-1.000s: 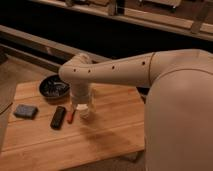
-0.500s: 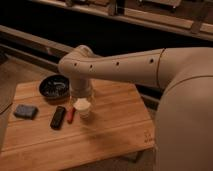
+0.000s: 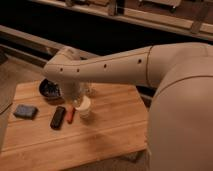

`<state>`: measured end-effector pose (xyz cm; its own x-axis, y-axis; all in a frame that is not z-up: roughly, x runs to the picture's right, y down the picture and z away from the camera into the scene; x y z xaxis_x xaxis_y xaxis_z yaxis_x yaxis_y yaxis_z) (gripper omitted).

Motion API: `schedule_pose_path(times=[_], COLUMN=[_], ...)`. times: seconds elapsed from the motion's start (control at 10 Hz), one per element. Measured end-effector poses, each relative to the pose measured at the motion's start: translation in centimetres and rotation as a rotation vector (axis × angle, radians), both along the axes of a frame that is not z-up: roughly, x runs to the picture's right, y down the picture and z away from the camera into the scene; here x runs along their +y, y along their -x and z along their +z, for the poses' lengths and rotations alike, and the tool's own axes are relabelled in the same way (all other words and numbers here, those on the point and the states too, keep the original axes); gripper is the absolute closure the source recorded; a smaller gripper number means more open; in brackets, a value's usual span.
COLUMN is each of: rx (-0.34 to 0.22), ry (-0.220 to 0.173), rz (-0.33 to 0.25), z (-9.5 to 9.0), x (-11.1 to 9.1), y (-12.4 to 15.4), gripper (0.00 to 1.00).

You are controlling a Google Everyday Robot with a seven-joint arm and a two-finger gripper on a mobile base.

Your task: Push the eraser across the table

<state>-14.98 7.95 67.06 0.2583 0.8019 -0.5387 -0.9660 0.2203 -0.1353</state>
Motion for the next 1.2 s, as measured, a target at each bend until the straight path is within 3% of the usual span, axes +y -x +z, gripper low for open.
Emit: schedule_pose_path(times=[0.5, 0.7, 1.0, 1.2], rx=[-0.025, -0.025, -0.019, 0.001], ry=[0.04, 0.034, -0.06, -0.085], rz=[-0.141, -0.159, -0.078, -0.035], z=[2.1, 3.7, 7.4, 8.9], x=[3.2, 3.3, 0.7, -0.4], y=[5.5, 6.9, 7.9, 7.3], gripper=[1.0, 1.0, 1.0, 1.0])
